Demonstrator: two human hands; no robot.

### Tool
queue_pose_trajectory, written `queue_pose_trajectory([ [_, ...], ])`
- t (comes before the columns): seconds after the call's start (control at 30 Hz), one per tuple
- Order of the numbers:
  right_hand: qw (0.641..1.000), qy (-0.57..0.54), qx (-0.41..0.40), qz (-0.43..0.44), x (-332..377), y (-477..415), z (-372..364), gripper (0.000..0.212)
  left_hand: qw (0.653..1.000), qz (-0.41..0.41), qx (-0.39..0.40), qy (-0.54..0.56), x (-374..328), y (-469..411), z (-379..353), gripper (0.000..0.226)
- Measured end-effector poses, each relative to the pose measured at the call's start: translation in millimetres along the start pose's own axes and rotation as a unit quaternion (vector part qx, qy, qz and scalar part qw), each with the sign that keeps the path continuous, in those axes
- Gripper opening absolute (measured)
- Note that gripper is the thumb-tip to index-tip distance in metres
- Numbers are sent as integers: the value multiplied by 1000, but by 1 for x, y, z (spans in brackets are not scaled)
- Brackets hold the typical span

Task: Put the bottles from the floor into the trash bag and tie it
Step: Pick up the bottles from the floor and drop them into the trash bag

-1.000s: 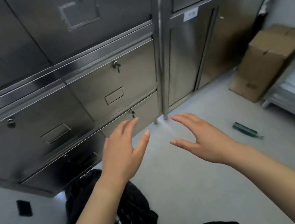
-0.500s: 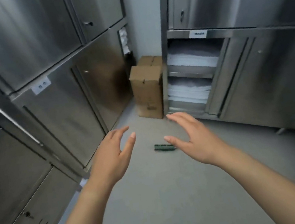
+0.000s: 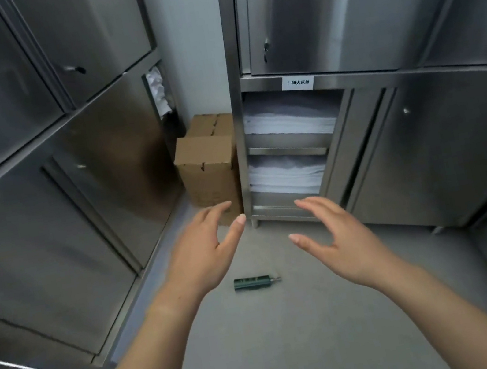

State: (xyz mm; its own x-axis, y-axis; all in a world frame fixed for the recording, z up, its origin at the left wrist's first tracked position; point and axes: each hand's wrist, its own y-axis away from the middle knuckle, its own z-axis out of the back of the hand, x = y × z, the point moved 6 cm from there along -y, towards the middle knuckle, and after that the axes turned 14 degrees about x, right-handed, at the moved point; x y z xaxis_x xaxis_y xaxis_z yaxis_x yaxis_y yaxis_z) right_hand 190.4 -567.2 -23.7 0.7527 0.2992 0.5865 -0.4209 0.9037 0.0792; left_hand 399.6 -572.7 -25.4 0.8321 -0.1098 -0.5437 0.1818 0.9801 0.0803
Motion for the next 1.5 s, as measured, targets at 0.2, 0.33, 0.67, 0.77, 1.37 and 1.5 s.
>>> queue_pose_trajectory([
  [0.2,999,-12,-9,-41,-36,-72,17,65,998,-39,57,-16,12,-112,7,62],
  [0.33,998,-5,1,-59,-68,-107,31,62,996,-42,80,-10,12,-168,2,64],
  [0.67,992,-20,116,46,-125,-292,39,58,994,105,27,-9,65,-287,10,57],
  [0.77,977,-8,184,106,-131,-352,28,58,983,181,-10,8,80,-310,4,55],
  [1.37,897,45,414,147,-318,-443,-317,63,903,415,83,71,311,-298,-305,54],
  [1.5,893,55,426,138,-398,-444,-447,64,896,427,94,80,394,-290,-442,54],
])
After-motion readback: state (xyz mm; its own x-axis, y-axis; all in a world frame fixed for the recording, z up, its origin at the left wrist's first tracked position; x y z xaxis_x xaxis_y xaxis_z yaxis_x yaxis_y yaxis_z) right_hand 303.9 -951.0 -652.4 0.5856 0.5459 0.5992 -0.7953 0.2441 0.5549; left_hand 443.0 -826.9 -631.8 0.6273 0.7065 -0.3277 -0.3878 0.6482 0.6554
